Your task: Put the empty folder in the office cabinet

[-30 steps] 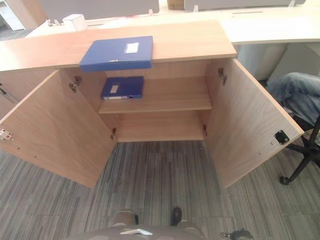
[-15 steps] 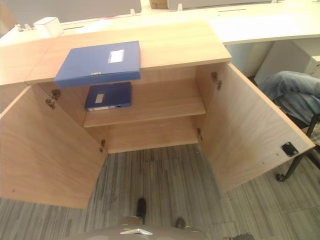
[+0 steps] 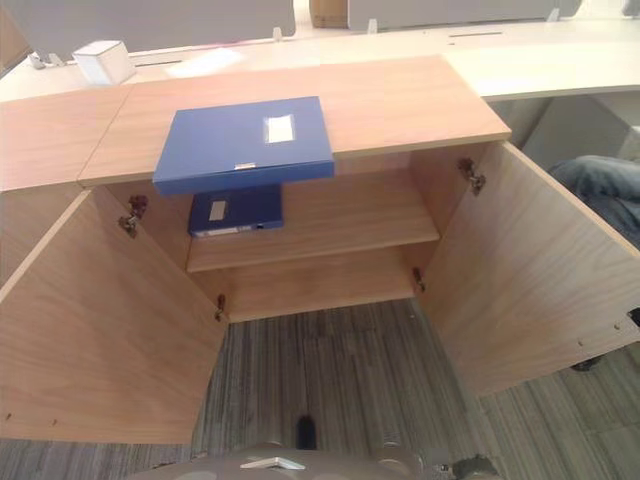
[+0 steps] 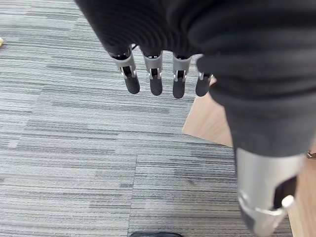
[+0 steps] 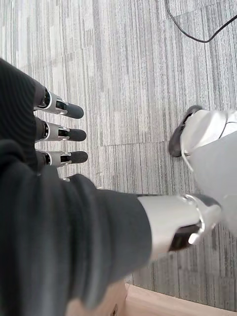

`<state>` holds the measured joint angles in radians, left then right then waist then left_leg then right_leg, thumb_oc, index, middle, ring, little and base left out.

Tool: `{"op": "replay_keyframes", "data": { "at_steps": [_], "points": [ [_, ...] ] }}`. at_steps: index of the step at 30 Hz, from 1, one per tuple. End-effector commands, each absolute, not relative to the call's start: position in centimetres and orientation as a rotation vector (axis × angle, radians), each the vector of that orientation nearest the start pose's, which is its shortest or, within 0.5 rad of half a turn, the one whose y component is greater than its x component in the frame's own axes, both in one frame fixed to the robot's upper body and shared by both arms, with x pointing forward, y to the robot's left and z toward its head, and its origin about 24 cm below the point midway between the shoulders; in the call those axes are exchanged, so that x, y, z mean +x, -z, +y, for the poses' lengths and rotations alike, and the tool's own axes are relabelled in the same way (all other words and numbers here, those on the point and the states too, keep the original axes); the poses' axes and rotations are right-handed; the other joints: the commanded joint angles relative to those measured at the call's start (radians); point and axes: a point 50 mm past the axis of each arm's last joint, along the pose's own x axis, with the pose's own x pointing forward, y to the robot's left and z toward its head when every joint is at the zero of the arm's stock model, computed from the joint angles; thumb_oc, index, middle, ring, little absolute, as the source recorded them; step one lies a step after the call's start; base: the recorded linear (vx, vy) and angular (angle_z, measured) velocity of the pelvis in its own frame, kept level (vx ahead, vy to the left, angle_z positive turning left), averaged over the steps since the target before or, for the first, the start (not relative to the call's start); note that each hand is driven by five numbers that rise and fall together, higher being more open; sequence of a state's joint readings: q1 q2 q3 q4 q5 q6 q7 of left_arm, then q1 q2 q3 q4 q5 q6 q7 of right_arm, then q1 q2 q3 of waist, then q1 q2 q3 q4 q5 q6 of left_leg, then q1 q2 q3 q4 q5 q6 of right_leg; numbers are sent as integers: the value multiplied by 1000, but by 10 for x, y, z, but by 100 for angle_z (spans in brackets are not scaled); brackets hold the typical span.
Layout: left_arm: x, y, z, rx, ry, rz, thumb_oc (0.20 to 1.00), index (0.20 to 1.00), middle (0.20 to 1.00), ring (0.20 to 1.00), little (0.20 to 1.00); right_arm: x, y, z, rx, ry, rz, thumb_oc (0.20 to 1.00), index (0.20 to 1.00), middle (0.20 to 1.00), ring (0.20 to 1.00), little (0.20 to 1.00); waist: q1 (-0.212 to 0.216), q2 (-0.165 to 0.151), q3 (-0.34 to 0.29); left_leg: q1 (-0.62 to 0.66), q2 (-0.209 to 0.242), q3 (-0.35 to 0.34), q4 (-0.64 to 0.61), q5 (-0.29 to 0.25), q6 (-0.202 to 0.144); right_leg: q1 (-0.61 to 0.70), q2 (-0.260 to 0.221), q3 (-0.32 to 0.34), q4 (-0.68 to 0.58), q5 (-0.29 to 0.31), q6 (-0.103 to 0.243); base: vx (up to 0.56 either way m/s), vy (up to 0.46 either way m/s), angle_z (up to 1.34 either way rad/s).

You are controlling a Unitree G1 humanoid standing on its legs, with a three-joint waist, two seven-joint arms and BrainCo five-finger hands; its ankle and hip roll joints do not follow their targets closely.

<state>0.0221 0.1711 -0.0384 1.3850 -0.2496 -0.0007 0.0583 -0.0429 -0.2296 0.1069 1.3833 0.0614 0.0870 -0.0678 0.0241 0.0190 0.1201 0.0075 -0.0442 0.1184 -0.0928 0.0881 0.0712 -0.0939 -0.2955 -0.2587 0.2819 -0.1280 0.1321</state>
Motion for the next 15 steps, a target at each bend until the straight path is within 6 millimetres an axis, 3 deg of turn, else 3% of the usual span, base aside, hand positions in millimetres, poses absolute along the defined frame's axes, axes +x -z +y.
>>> {"op": "replay_keyframes", "data": {
  "at_steps": [1, 2, 3, 8, 15],
  "points": [
    [42, 171, 237, 38, -353, 1385, 1000, 1000, 1000, 1000, 1000, 78, 162, -253, -272, 235, 1386, 1000, 1000, 1000, 1000, 1000, -21, -28, 39, -18, 26, -15, 5, -97, -97, 31, 24, 10, -183, 181, 36, 77, 24, 10],
    [42, 171, 236, 34, -349, 1383, 1000, 1000, 1000, 1000, 1000, 76, 162, -254, -276, 238, 1396, 1000, 1000, 1000, 1000, 1000, -27, -30, 43, 1, 22, -20, 5, -95, -91, 41, 60, 59, -212, 169, 43, 95, 10, 13],
    [41, 171, 235, 37, -346, 1388, 1000, 1000, 1000, 1000, 1000, 73, 162, -255, -282, 240, 1402, 1000, 1000, 1000, 1000, 1000, -25, -37, 40, 7, 18, -20, 5, -98, -90, 56, 67, 62, -237, 170, 43, 119, 1, 18],
    [34, 173, 227, 28, -324, 1406, 1000, 1000, 1000, 1000, 1000, 64, 164, -254, -308, 223, 1429, 1000, 1000, 1000, 1000, 1000, -20, -53, 5, 25, 31, -13, 5, -108, -102, 124, 95, 41, -330, 173, 38, 75, -43, 12],
    [34, 174, 223, 13, -321, 1397, 1000, 1000, 1000, 1000, 1000, 56, 165, -254, -314, 216, 1453, 1000, 1000, 1000, 1000, 1000, -20, -62, -15, 43, 44, -8, 5, -116, -115, 165, 105, 39, -364, 163, 36, 36, -34, -1]
  ]
}}
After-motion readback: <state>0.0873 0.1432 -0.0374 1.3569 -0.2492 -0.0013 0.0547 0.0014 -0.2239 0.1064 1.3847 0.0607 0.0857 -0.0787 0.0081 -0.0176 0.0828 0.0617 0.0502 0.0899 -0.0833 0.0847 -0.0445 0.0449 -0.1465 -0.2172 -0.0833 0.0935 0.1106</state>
